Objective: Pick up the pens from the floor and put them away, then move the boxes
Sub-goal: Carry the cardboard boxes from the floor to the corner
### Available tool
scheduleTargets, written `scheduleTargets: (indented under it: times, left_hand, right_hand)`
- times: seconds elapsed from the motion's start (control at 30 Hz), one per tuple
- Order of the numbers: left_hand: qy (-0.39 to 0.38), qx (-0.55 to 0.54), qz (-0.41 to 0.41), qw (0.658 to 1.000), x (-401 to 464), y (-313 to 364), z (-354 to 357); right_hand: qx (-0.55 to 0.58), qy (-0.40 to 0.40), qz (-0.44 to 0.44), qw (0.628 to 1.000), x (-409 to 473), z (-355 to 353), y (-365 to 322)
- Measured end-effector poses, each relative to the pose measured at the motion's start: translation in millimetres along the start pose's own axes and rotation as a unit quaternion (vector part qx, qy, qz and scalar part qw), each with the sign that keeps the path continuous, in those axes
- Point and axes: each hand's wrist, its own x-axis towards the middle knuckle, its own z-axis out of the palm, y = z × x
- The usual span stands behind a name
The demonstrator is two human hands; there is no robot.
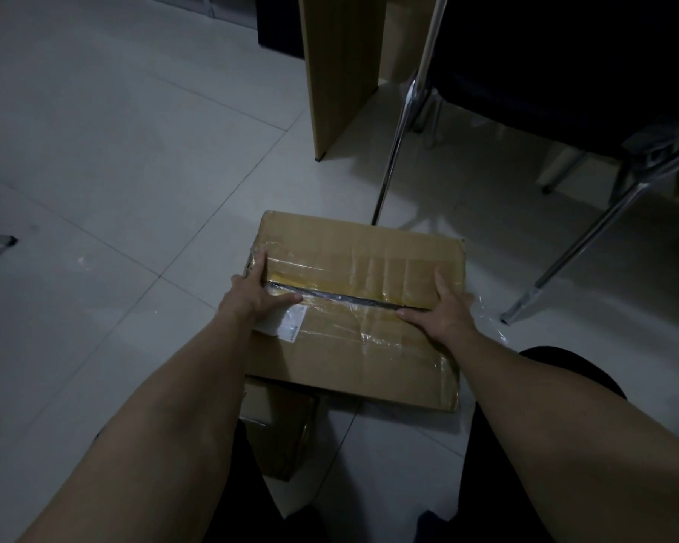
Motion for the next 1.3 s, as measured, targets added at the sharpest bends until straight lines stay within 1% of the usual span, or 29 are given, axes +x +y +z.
scheduleTargets:
  times: [0.13, 0.2, 0.33, 0.5, 0.67, 0.73, 0.8, 0.83, 0.93, 1.1, 1.2, 1.3]
  left_hand:
    - [0.003, -0.010, 0.009, 1.000, -20.2, 13.6, -25.2]
    - [0.005, -0.012, 0.012, 1.000, -39.6, 26.1, -48.8]
    - [0.006, -0.025, 0.000, 1.000, -97.0, 48.9, -115.3]
    - [-0.001, -0.048, -0.044, 0.998, -192.6, 59.5, -211.6]
    - [0.012, -0.042, -0.095, 0.994, -304.8, 63.4, -328.0]
    - [0.015, -0.051, -0.110, 0.993, -340.2, 62.6, -365.7]
    - [0.034, -0.067, -0.126, 0.989, -381.9, 61.3, -417.8]
    - [0.035, -0.069, -0.126, 0.989, -386.9, 60.4, -422.4]
    - [0.049, -0.090, -0.126, 0.987, -417.7, 57.4, -470.9]
    - [0.097, -0.119, -0.132, 0.979, -448.4, 50.3, -533.7]
    - [0.129, -0.126, -0.132, 0.975, -459.1, 44.4, -561.8]
    - [0.137, -0.122, -0.151, 0.971, -458.3, 35.7, -579.2]
  right_hand:
    - [-0.004, 0.007, -0.002, 1.000, -19.9, -28.0, -17.1]
    - [-0.018, 0.015, 0.001, 1.000, -38.4, -52.1, -33.0]
    - [-0.040, 0.005, 0.002, 0.999, -89.5, -111.1, -83.1]
    - [-0.060, -0.031, -0.017, 0.998, -173.0, -182.8, -158.8]
    - [-0.084, -0.067, -0.050, 0.993, -271.1, -252.8, -247.2]
    - [-0.103, -0.076, -0.062, 0.990, -306.3, -276.4, -279.6]
    - [-0.109, -0.088, -0.080, 0.987, -344.7, -301.5, -324.0]
    - [-0.109, -0.091, -0.080, 0.987, -349.2, -304.3, -329.4]
    - [-0.118, -0.102, -0.099, 0.983, -378.9, -323.3, -373.6]
    - [-0.140, -0.088, -0.163, 0.973, -408.1, -337.2, -441.5]
    - [-0.132, -0.088, -0.198, 0.967, -417.3, -339.0, -477.6]
    - [-0.138, -0.091, -0.220, 0.961, -417.0, -336.9, -509.0]
